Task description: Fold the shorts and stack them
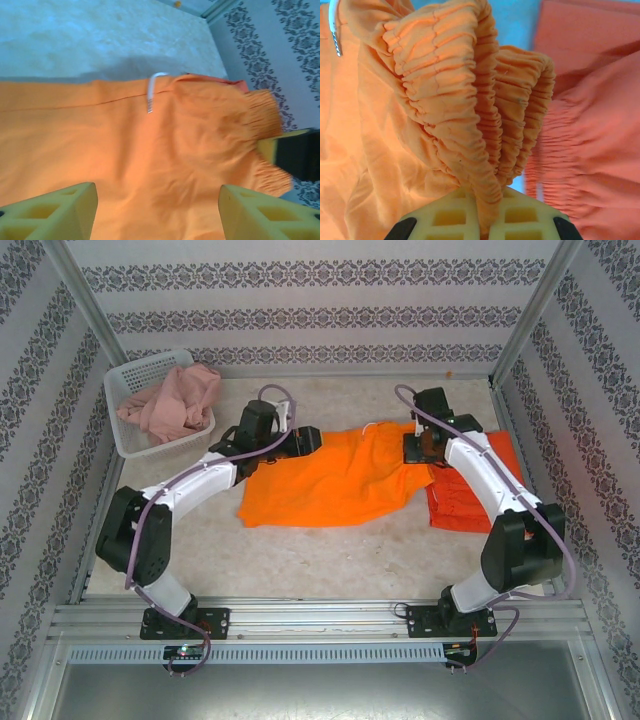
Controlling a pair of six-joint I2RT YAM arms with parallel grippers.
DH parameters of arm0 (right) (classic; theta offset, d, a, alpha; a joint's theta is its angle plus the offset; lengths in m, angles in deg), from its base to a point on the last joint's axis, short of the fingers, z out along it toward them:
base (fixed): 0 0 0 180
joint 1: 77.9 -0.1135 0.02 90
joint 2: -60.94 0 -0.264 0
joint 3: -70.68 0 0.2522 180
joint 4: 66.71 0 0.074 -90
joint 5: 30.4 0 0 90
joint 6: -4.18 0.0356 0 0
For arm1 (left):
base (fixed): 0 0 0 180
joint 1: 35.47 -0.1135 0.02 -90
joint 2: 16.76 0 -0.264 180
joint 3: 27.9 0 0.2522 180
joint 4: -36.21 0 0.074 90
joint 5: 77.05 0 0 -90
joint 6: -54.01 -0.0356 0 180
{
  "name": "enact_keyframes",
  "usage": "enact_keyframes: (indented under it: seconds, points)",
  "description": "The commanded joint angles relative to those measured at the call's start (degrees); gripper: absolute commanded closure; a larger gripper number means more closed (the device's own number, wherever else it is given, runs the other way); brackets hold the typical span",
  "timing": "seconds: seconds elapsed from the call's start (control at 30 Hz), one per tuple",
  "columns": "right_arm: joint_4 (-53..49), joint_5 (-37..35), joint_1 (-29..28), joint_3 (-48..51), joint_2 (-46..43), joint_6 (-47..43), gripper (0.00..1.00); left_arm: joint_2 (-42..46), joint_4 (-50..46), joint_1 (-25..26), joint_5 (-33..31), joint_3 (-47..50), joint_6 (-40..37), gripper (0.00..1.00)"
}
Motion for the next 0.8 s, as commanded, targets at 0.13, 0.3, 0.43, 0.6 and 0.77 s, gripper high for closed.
enact_keyframes:
  seconds: [0.13,0.3,0.43,0.6,0.77]
  points:
    - [-10.07,-16.02,1.04,-9.13,0.52,-10.05,1.00,2.94,-2.29,-1.91,-1.73,6.50,-2.09,0.35]
    - [-13.04,-18.21,1.00,-16.80,3.22,-11.36,1.00,2.63,-1.04,-1.90,-1.54,8.60,-1.44,0.36]
    - [-15.95,-15.86,0.02,-22.74,5.20,-10.34,1.00,1.83,0.14,-1.90,-1.06,9.65,-0.65,0.38]
    - [-17.43,-15.62,-2.01,-25.69,6.94,-8.81,1.00,-0.15,2.18,-1.89,0.24,10.30,0.91,0.43]
    - [-19.94,-13.73,-4.03,-28.29,9.42,-5.39,1.00,-1.31,2.89,-1.55,0.38,10.86,0.96,0.45]
